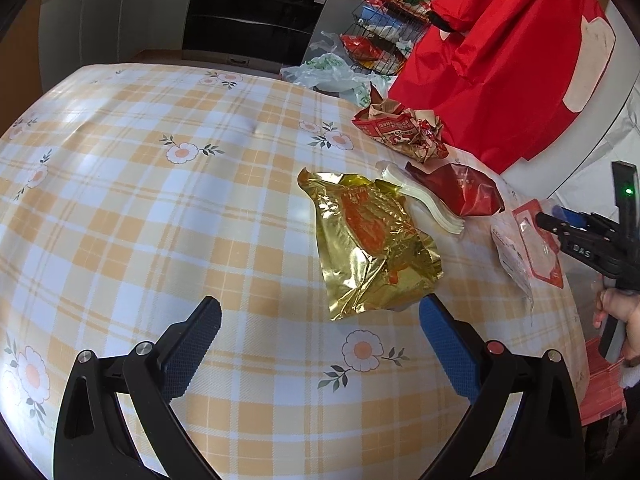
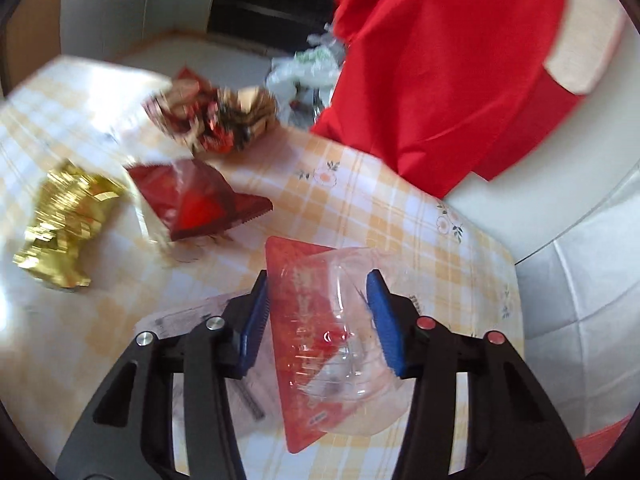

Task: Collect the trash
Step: 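Lift the packaging with the right tool while the left tool grasps the gold foil, then drop the gold foil into the bin with the left tool while the right carries packaging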

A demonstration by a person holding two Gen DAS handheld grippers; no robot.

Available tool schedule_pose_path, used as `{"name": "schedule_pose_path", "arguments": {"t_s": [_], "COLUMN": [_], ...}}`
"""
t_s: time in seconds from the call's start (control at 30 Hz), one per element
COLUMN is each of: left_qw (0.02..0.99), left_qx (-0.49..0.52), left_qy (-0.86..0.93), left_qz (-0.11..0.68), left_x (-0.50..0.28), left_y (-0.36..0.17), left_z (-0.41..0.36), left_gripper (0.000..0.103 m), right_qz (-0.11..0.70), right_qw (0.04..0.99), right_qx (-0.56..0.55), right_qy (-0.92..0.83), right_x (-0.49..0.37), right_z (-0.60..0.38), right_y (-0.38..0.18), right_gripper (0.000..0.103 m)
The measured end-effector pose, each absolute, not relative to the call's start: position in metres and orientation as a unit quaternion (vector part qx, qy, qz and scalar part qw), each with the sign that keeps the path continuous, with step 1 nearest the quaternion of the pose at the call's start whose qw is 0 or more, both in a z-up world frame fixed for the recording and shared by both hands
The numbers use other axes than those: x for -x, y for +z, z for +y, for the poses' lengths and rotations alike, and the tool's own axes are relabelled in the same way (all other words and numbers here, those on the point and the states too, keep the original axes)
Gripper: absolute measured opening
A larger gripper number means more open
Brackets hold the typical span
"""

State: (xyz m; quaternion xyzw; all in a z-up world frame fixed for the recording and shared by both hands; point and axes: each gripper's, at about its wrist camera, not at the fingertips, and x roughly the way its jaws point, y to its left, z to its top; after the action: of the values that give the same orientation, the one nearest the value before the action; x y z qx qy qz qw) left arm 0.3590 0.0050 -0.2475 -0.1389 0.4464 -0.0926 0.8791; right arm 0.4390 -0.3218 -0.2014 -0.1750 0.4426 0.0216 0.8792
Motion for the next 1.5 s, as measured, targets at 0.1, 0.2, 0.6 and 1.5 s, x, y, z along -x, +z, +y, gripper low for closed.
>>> {"name": "schedule_pose_path", "arguments": {"t_s": [0.1,0.2,0.6,1.5], "left_qw": [0.878,0.878,0.86,0.88], "left_qx": [0.133,0.124,0.147,0.06], "left_qy": [-0.093,-0.096,-0.086,-0.035], "left_qz": [0.45,0.453,0.481,0.469], "left_x": [-0.359,-0.36,-0.392,-0.392], "left_y": [-0.247,-0.246,-0.264,-0.26], "left_z": [0.0,-0.007,-0.022,-0.057], "left_gripper": [0.097,0.097,0.095,0.074], "right_qz": [0.422,0.411,0.37,0.36], "right_qw": [0.897,0.909,0.929,0.932], "right_qx": [0.126,0.069,0.029,0.005], "right_qy": [0.026,0.027,0.018,0.043], "right_x": [-0.414,-0.393,-0.337,-0.306], "right_z": [-0.338,-0.36,-0.388,-0.376], "right_y": [-0.182,-0.171,-0.175,-0.17], "right_gripper": [0.05,0.05,0.05,0.05]}}
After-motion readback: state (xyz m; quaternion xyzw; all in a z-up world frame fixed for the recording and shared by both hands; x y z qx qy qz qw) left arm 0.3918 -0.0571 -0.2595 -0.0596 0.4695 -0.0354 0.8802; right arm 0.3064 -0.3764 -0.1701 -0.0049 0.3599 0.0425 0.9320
